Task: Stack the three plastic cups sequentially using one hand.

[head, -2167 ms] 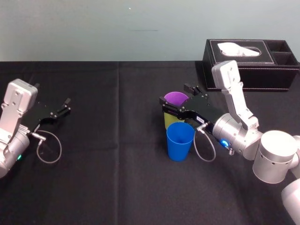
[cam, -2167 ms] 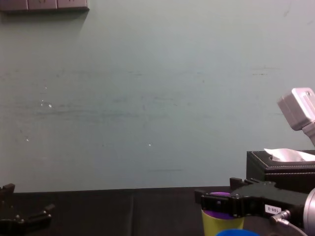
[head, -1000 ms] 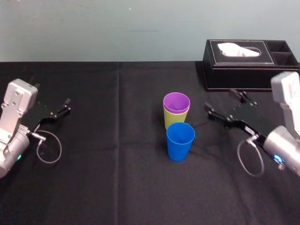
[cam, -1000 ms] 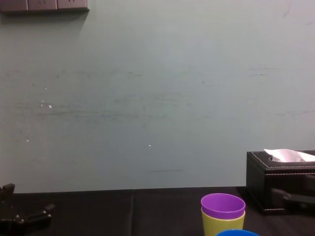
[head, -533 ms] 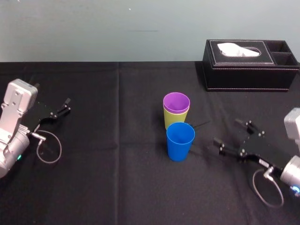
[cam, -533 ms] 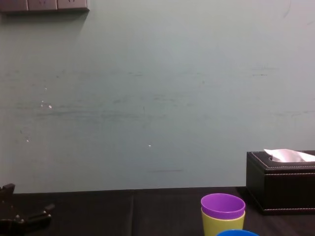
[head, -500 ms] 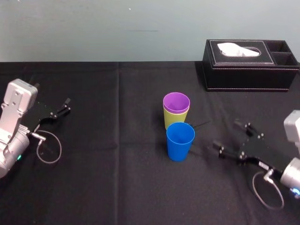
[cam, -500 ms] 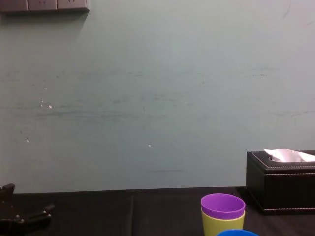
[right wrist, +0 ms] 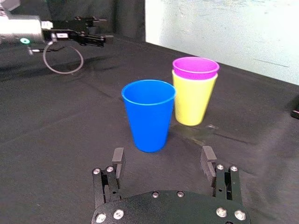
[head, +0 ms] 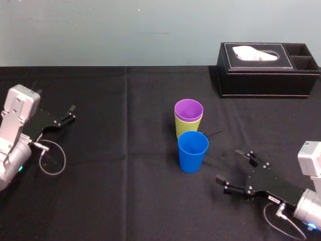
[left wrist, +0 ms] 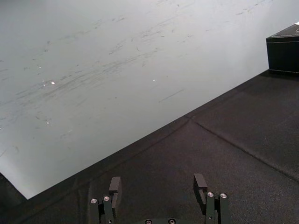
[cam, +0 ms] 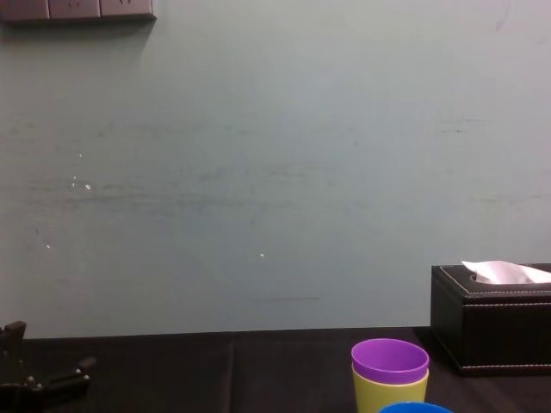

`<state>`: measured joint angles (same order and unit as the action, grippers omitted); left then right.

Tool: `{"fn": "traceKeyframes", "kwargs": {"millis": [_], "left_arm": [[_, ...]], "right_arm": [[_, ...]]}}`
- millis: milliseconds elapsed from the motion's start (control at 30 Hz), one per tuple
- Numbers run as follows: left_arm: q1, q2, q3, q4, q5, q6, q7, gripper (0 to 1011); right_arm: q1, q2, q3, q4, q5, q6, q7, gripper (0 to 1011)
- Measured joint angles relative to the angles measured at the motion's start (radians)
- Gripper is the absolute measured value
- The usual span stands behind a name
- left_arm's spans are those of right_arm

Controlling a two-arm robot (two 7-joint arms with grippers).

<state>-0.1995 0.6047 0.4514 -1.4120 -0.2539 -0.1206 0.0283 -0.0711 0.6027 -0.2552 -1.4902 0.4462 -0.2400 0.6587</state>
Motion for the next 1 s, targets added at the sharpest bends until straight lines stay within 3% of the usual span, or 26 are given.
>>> {"fn": "traceKeyframes", "kwargs": {"millis": [467, 1000], "left_arm": [[0.0, 0.0, 0.0, 0.0, 0.0, 0.0, 0.0, 1011], [0.0, 0.0, 0.0, 0.0, 0.0, 0.0, 0.0, 1011]], "right_arm": [[0.016, -0.024, -0.05, -0.023, 0.013, 0.011, -0.01, 1000], [0.087, -0.073, -0.105, -0.007, -0.031, 0.062, -0.067, 1000]]}}
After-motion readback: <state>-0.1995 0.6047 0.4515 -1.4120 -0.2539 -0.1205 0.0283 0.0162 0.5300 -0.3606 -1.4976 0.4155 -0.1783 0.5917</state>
